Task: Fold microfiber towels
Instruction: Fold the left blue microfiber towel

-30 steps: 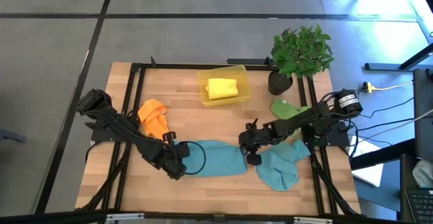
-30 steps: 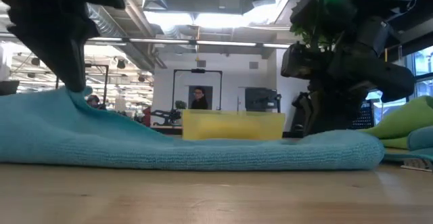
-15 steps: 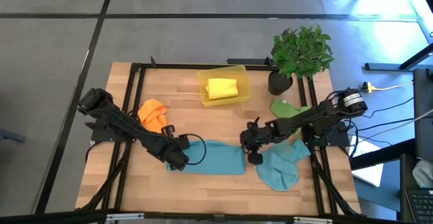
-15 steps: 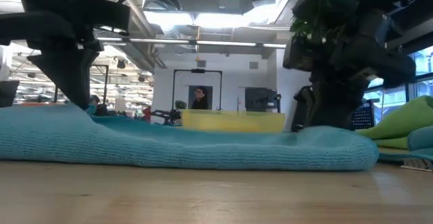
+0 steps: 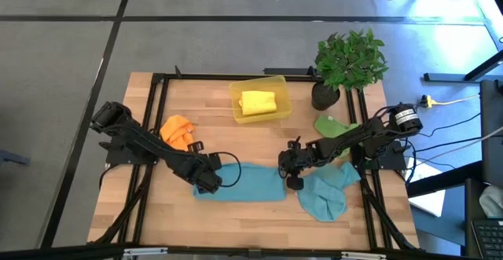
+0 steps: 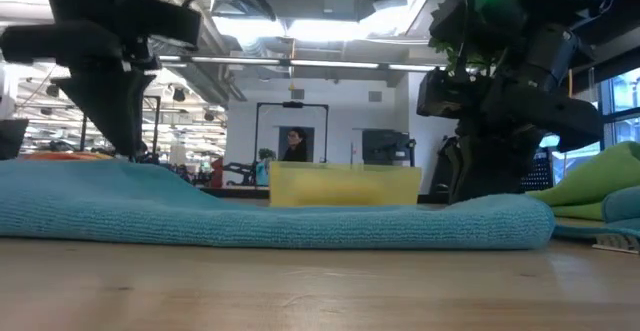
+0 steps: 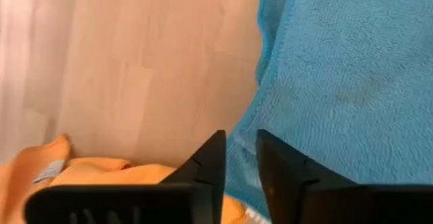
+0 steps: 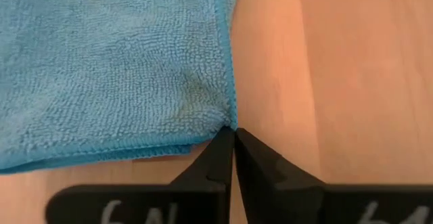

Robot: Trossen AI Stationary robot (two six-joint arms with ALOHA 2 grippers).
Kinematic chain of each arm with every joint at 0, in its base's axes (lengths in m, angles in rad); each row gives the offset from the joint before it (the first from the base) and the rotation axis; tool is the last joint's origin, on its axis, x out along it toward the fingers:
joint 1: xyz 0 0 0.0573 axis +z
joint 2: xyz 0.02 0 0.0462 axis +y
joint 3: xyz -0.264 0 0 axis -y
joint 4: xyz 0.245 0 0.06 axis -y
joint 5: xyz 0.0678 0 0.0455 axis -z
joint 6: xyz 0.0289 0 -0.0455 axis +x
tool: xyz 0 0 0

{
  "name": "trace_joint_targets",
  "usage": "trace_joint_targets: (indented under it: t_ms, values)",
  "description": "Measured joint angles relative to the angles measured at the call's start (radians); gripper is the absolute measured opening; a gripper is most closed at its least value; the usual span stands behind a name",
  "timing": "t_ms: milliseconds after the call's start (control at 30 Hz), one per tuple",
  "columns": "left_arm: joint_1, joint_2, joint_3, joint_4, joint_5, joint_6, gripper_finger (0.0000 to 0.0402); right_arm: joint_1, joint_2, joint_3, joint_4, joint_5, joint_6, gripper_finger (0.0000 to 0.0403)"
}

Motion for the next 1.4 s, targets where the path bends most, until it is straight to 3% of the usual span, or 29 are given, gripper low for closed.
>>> trace_joint_targets:
  t_ms: [167,400,667,900,1133,1400]
  values:
    - [-0.051,-0.031,0.030,-0.046,-0.037,-0.033,0.0103,-0.013,0.000,0.000,-0.002,0.007,0.001,0.0044]
    - [-0.188,-0.046,0.029,-0.045,-0.048,-0.205,0.0102,-0.013,-0.007,0.000,-0.023,0.016,0.036,0.0077]
    - [-0.305,-0.047,-0.056,-0.026,-0.037,-0.436,0.0101,-0.014,-0.124,0.013,-0.162,0.089,0.059,0.0094]
    - [-0.313,-0.047,-0.195,0.219,-0.027,-0.446,0.0101,0.022,-0.202,0.021,-0.088,0.087,0.077,0.0094]
    - [-0.264,-0.047,-0.258,0.378,-0.046,-0.366,0.0101,0.097,-0.079,0.021,0.131,-0.041,0.105,0.0094]
    - [-0.234,-0.047,-0.258,0.443,0.005,-0.300,0.0101,0.153,0.096,0.021,0.241,-0.055,0.178,0.0094]
